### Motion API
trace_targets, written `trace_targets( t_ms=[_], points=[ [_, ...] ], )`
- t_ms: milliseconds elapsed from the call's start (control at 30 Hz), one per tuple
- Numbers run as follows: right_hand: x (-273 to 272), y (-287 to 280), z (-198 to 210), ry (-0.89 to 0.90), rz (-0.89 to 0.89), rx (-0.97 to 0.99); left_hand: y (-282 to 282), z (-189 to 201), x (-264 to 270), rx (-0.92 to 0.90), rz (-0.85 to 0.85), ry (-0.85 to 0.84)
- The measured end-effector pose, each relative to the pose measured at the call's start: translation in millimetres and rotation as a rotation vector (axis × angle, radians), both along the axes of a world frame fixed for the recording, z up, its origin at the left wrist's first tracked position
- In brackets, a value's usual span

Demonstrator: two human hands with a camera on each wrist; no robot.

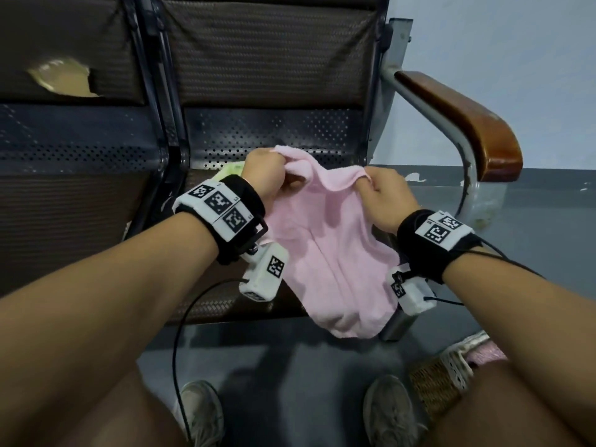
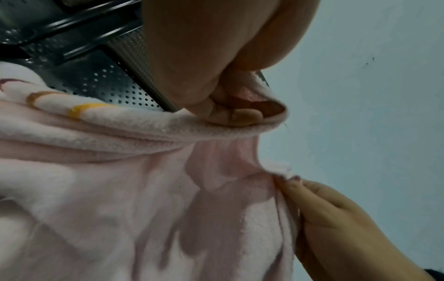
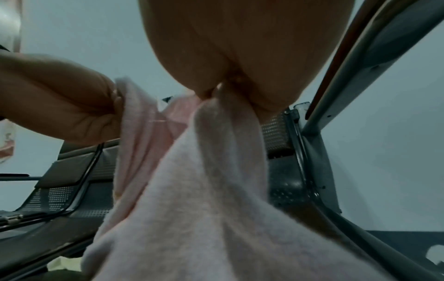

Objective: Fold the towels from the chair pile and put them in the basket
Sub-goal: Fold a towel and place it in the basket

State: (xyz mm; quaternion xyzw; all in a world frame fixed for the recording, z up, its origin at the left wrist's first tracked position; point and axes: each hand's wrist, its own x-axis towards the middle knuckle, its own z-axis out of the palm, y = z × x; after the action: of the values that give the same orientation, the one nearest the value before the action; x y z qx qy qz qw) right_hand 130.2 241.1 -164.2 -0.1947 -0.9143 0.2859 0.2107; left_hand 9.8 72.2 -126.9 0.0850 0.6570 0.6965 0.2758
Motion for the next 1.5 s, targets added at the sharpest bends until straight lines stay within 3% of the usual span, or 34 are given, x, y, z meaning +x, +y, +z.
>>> trace_targets(
  t_ms=[67,167,267,400,467,533,733,900,1000,1100,1233,1267,1367,1500],
  points=[
    [-3,-9,3,0.039,0.04,-0.044,-1,3,5,0.067,-0.049,0.002],
    [-6,-18,9,0.108,0.112,-0.054,-2,1,2,-0.061,-0.033,0.158],
    [-4,-24,15,0.096,0.213,0.062,0,1,-6,-0.116,0.033,0.216],
    [-2,-27,20,-0.14,0.325,0.294,2,1,-13,-0.189,0.065,0.322],
    [-2,-32,19,-0.278,0.352,0.305,0,1,-8,-0.192,0.026,0.351],
    [-5,-40,13,-0.324,0.311,0.18,0,2,-2,-0.187,-0.032,0.365],
    [-26,-52,-3,-0.243,0.006,-0.159,1,6,18,-0.117,-0.174,0.372],
    [-38,-52,-4,0.026,-0.046,-0.592,-3,3,2,-0.139,-0.006,0.456],
    [-41,-55,2,0.183,-0.082,-0.779,-7,1,-9,-0.066,0.052,0.377],
    [-40,-50,6,0.168,-0.072,-0.66,-5,3,-14,0.002,0.11,0.263],
    [-26,-28,4,-0.166,0.002,0.074,-7,-3,-24,-0.014,0.176,0.28],
    [-24,-25,5,-0.219,-0.01,0.156,-6,-5,-25,-0.028,0.168,0.295],
    [-21,-19,8,-0.314,-0.017,0.14,-5,-9,-25,-0.036,0.151,0.283],
    [-16,-16,6,-0.497,0.06,0.118,-9,-9,-36,0.02,0.257,0.175]
  ],
)
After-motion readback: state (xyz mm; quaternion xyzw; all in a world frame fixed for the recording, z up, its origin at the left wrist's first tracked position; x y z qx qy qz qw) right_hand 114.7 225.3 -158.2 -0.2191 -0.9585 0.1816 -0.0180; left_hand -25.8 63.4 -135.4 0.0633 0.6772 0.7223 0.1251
